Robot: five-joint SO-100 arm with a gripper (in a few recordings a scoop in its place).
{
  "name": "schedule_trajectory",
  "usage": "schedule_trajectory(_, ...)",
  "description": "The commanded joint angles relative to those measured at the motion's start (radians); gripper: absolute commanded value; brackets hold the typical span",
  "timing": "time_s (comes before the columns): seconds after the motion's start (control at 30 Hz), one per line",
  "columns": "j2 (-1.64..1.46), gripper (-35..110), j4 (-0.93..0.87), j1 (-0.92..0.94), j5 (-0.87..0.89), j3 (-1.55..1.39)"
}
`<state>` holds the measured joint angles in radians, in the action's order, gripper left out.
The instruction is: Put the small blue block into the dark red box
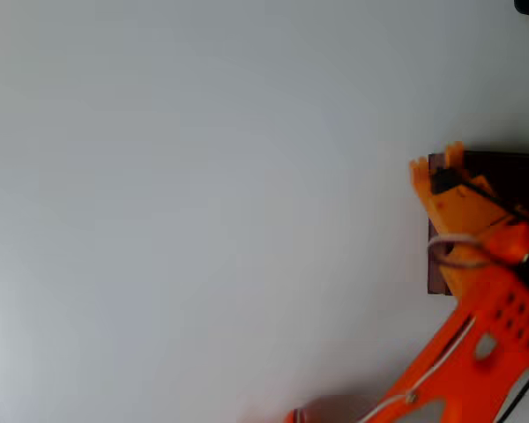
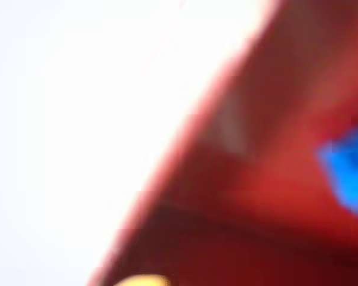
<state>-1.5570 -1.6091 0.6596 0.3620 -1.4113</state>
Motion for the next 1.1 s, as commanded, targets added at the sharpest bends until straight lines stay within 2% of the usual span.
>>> schedule_trajectory(0.0,-0.342,0,-0.021,-0.061,-0.003,-0.172)
schedule_trajectory(0.13,-0.678,0,0.018,-0.215,-0.038,-0.428)
schedule_trajectory(0.27,-1.014,0,0.081,-0.476,-0.126,-0.680)
schedule_trajectory(0.43,-1.417,0,0.147,-0.793,-0.132,-0.957)
schedule_trajectory(0.67,-1.782,0,0.198,-1.129,-0.219,-1.269)
schedule_trajectory(1.07,-1.835,0,0.235,-1.316,-0.350,-1.549)
